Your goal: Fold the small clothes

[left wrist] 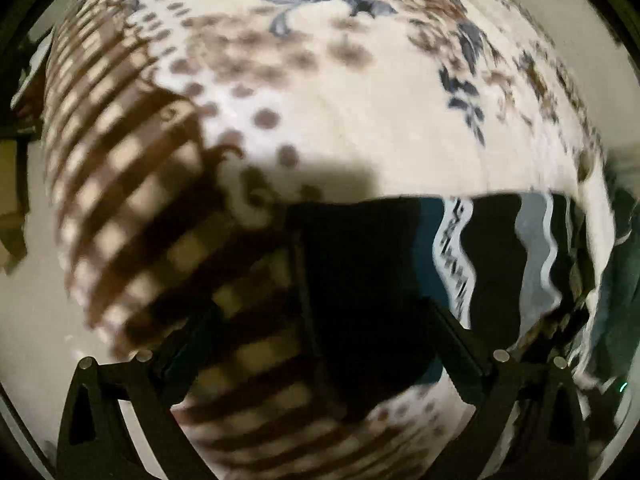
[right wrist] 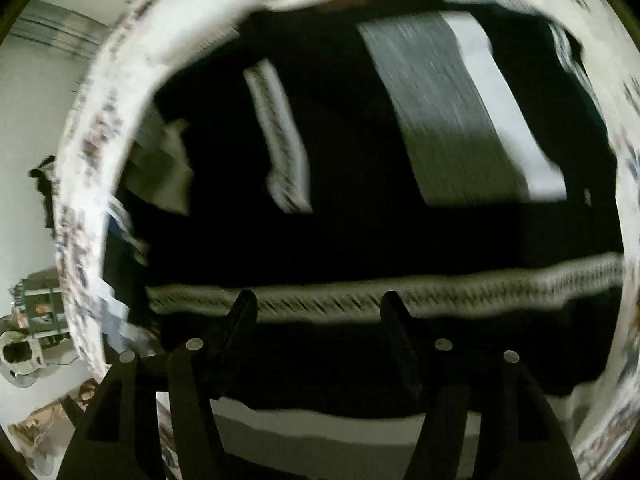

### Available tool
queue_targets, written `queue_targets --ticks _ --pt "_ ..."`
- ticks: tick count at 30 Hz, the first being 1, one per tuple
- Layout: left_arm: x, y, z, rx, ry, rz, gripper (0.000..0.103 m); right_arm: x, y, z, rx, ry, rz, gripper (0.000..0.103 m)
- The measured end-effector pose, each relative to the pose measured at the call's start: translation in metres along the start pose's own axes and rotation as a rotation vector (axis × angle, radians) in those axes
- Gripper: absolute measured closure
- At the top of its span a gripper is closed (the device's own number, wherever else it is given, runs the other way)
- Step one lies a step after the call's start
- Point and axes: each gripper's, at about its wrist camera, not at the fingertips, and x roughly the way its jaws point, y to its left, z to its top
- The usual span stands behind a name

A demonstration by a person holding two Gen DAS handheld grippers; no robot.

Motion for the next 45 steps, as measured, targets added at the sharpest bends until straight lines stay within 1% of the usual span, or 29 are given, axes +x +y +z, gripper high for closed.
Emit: queue_targets --ticks 1,2,3,4,6,8,9,11,14,15,17,18,19,21,23,25,26,27,30,32,33,34,35,36,37,40,41,43,45 --pt "-0.001 -0.004 0.001 0.001 -0.031 0.005 0.027 0.005 0.001 -0.001 0.001 0.012 0.0 0.037" --pt "-0.004 -0.012 0.003 0.016 -0.069 0.026 0.045 0.008 0.006 -0.008 0.0 0.025 0.001 0.037" --pt "-0.007 -0.02 0.006 0.042 -0.091 0.055 0.079 0.01 0.011 -0.011 -0.005 0.03 -0.007 0.037" --pt "-0.013 -0.027 0.01 0.069 -0.11 0.064 0.096 0.012 0.018 -0.014 -0.015 0.033 -0.024 0.037" --pt "-0.025 -0.031 0.02 0.072 -0.152 0.051 0.096 0.015 0.041 -0.016 -0.053 0.029 -0.076 0.037" --pt "-0.042 -0.031 0.04 0.07 -0.206 0.04 0.097 0.019 0.068 -0.011 -0.086 0.012 -0.11 0.037" --pt "-0.05 -0.029 0.052 0.063 -0.228 0.027 0.097 0.02 0.079 -0.007 -0.094 0.001 -0.099 0.037" --pt "-0.065 -0.024 0.076 0.049 -0.27 0.009 0.097 0.016 0.093 0.004 -0.096 -0.022 -0.054 0.037" --pt "-0.078 -0.022 0.117 0.05 -0.308 -0.025 0.098 0.007 0.107 0.037 -0.021 -0.085 0.085 0.037" --pt "-0.08 -0.025 0.129 0.063 -0.32 -0.027 0.098 0.005 0.11 0.048 0.014 -0.111 0.137 0.037" --pt "-0.084 -0.035 0.151 0.11 -0.337 -0.023 0.098 0.009 0.114 0.066 0.076 -0.154 0.189 0.037" --pt "-0.085 -0.041 0.158 0.129 -0.342 -0.022 0.098 0.016 0.119 0.074 0.105 -0.161 0.206 0.037" --pt "-0.087 -0.047 0.166 0.149 -0.347 -0.021 0.098 0.024 0.123 0.08 0.129 -0.157 0.223 0.037" --pt "-0.088 -0.055 0.172 0.169 -0.347 -0.023 0.098 0.051 0.138 0.091 0.164 -0.088 0.29 0.037" --pt "-0.09 -0.062 0.174 0.177 -0.342 -0.03 0.098 0.072 0.16 0.089 0.135 -0.011 0.35 0.036" --pt "-0.095 -0.07 0.175 0.189 -0.338 -0.034 0.098 0.072 0.173 0.084 0.093 -0.025 0.322 0.036" --pt "-0.098 -0.075 0.174 0.197 -0.332 -0.034 0.098 0.067 0.175 0.08 0.08 -0.041 0.326 0.036" --pt "-0.1 -0.082 0.172 0.207 -0.323 -0.033 0.098 0.061 0.171 0.078 0.08 -0.047 0.322 0.036" --pt "-0.109 -0.117 0.157 0.287 -0.306 -0.018 0.098 0.039 0.143 0.073 0.089 -0.087 0.247 0.036" --pt "-0.109 -0.151 0.14 0.354 -0.288 -0.017 0.098 0.022 0.114 0.07 0.091 -0.103 0.148 0.036" --pt "-0.106 -0.171 0.13 0.389 -0.27 -0.022 0.098 0.015 0.102 0.069 0.095 -0.11 0.117 0.036" --pt "-0.101 -0.192 0.118 0.418 -0.246 -0.039 0.098 0.009 0.09 0.067 0.103 -0.117 0.085 0.034" --pt "-0.092 -0.219 0.103 0.45 -0.208 -0.057 0.098 -0.003 0.065 0.064 0.12 -0.128 0.035 0.032" --pt "-0.081 -0.25 0.084 0.488 -0.163 -0.082 0.098 -0.01 0.05 0.061 0.136 -0.135 0.013 0.032" --pt "-0.074 -0.269 0.072 0.508 -0.137 -0.101 0.098 -0.019 0.03 0.058 0.157 -0.14 0.002 0.032" --pt "-0.037 -0.365 0.003 0.621 -0.011 -0.174 0.098 -0.041 -0.033 0.05 0.262 -0.153 0.008 0.032" --pt "-0.029 -0.388 -0.015 0.644 0.015 -0.195 0.098 -0.051 -0.062 0.047 0.319 -0.164 0.023 0.032" --pt "-0.004 -0.454 -0.072 0.731 0.072 -0.244 0.098 -0.066 -0.105 0.043 0.399 -0.184 0.026 0.032" --pt "0.014 -0.504 -0.118 0.795 0.111 -0.279 0.098 -0.08 -0.143 0.04 0.455 -0.204 0.016 0.032"
